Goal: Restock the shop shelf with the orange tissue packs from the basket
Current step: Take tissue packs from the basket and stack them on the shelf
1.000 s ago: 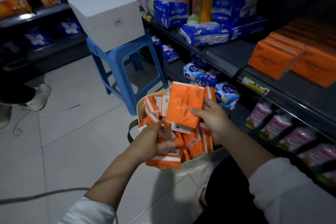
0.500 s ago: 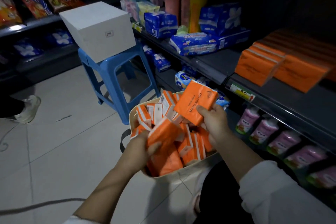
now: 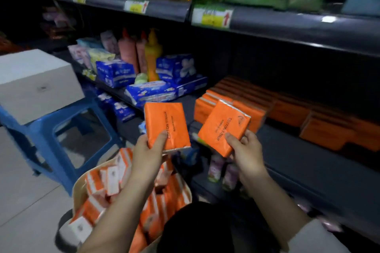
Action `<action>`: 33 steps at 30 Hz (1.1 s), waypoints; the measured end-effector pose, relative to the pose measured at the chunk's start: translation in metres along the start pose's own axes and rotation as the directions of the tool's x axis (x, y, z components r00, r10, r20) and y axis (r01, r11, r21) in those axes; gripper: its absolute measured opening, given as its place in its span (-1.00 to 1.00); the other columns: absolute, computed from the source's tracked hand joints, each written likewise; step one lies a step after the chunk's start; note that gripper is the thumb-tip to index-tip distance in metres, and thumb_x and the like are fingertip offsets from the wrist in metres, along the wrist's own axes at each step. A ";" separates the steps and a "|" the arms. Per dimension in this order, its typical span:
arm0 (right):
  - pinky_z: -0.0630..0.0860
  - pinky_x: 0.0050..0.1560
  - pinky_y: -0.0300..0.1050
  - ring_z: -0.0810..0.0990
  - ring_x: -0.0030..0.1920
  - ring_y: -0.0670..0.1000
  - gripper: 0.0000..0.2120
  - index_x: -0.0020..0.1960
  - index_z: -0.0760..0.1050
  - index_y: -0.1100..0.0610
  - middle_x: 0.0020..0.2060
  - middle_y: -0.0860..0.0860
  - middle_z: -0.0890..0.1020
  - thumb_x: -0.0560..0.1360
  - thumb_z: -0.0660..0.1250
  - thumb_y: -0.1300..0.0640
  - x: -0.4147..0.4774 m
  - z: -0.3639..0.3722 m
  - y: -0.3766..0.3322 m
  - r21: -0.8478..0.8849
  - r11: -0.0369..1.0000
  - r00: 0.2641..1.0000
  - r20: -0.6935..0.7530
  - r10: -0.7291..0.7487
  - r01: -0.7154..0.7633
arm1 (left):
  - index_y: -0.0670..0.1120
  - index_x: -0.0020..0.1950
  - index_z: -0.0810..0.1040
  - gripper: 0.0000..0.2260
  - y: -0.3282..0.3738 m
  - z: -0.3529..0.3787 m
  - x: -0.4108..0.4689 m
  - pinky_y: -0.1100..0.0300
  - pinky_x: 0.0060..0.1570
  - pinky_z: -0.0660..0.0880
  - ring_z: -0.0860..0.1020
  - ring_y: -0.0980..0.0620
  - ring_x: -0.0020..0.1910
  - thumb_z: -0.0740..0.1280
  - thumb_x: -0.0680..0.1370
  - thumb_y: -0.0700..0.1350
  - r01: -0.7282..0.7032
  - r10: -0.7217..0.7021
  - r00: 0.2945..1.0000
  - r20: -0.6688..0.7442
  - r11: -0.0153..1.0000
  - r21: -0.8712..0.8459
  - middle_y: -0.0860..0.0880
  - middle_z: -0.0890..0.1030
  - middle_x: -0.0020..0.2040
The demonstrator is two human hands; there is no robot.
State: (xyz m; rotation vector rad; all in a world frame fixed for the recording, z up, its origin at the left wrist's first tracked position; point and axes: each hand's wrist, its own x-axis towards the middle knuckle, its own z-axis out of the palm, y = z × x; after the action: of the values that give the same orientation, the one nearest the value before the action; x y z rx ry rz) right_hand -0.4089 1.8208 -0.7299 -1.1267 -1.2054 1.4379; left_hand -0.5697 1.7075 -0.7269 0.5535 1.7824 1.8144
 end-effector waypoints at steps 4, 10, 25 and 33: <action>0.57 -0.01 -0.03 0.63 -0.09 0.06 -0.75 0.09 0.46 0.11 -0.05 0.11 0.64 0.44 0.39 0.28 0.021 -0.058 -0.008 -0.140 0.988 0.991 -0.101 -0.084 0.069 | -0.04 -0.08 0.54 -0.78 -0.001 0.072 -0.002 -0.07 0.00 0.58 0.63 -0.03 -0.10 0.38 0.46 0.10 -0.058 0.058 0.996 0.062 0.998 -0.005 -0.08 0.66 -0.06; 0.41 -0.20 -0.39 0.53 -0.12 -0.10 -0.61 0.24 0.46 0.09 -0.01 0.02 0.58 0.44 0.40 0.26 0.046 -0.108 -0.002 -0.438 0.889 0.972 -0.113 -0.204 0.135 | -0.11 0.03 0.53 -0.72 -0.022 0.134 0.007 -0.06 0.17 0.48 0.59 -0.11 0.02 0.35 0.49 0.08 0.010 -0.011 0.997 -0.081 1.000 -0.016 -0.10 0.64 -0.02; 0.28 0.11 0.00 0.38 0.18 0.14 -0.62 0.27 0.47 0.05 0.15 0.04 0.50 0.46 0.37 0.14 0.139 -0.058 0.015 -0.895 0.259 0.857 0.210 -0.471 0.362 | 0.19 -0.15 0.52 -0.70 -0.038 0.135 0.043 -0.30 0.00 0.49 0.55 -0.13 -0.20 0.32 0.29 0.35 0.027 -0.035 0.990 -0.137 0.998 -0.058 -0.09 0.62 -0.17; 0.29 0.17 0.01 0.32 0.17 0.11 -0.41 0.32 0.44 -0.04 0.17 0.06 0.41 0.32 0.51 0.09 0.138 -0.065 0.016 -0.926 0.167 0.843 0.220 -0.491 0.338 | 0.02 -0.07 0.59 -0.79 -0.037 0.131 0.039 -0.01 -0.07 0.52 0.63 -0.09 -0.15 0.39 0.45 0.13 0.071 -0.072 0.997 -0.015 0.995 -0.074 -0.08 0.68 -0.13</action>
State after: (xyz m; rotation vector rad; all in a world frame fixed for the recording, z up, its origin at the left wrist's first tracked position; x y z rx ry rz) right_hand -0.3683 1.9646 -0.7645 -1.4030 -2.1772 0.0087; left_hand -0.5147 1.8337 -0.7612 0.4415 1.7174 1.8327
